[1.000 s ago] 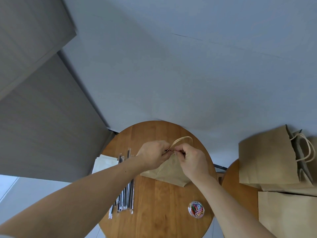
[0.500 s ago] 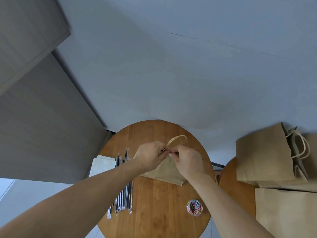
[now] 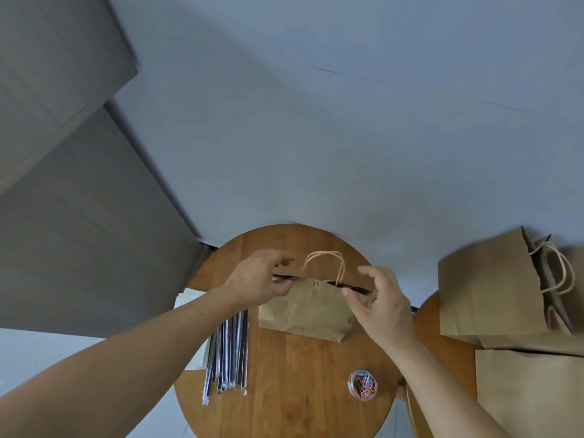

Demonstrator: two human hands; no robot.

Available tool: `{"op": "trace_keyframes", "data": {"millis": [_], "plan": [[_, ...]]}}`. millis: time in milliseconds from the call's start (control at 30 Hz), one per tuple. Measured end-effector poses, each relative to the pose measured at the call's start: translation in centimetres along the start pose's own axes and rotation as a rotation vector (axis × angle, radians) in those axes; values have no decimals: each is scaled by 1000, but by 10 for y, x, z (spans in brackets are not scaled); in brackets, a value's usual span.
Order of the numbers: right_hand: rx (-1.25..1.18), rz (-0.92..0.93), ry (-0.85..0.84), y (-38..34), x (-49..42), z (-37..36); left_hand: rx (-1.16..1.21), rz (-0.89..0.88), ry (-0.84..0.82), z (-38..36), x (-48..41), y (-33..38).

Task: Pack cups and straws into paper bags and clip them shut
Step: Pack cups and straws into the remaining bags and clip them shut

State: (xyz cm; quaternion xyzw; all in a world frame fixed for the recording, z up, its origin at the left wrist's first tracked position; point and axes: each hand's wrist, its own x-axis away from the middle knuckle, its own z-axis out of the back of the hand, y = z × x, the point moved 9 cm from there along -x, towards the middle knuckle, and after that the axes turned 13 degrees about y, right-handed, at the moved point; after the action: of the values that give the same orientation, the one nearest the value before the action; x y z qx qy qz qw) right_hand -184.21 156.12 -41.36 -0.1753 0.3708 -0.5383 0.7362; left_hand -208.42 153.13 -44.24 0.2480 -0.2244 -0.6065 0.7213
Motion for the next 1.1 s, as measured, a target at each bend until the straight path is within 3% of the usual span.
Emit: {"op": "trace_keyframes", "data": {"millis": [167,333,467,600,867,1100], "plan": [[13,-223,-217,43,18,-14,82,166,-52,-4,18,-45],[-99,-392,-311,68,36,-29,98,184,-53,-8,23,-55],[-149,-493,-266,78,37,-34,79,222,-53,-9,20,-56],[-85,-481,-283,86,35,-40,93,222,-119,-12,22,-53],[-249,-499,-124,54,9,-28,299,312,27,22,20,-36],[-357,-447,40,-17,-44,0,551,343,289,98,27,-5]]}}
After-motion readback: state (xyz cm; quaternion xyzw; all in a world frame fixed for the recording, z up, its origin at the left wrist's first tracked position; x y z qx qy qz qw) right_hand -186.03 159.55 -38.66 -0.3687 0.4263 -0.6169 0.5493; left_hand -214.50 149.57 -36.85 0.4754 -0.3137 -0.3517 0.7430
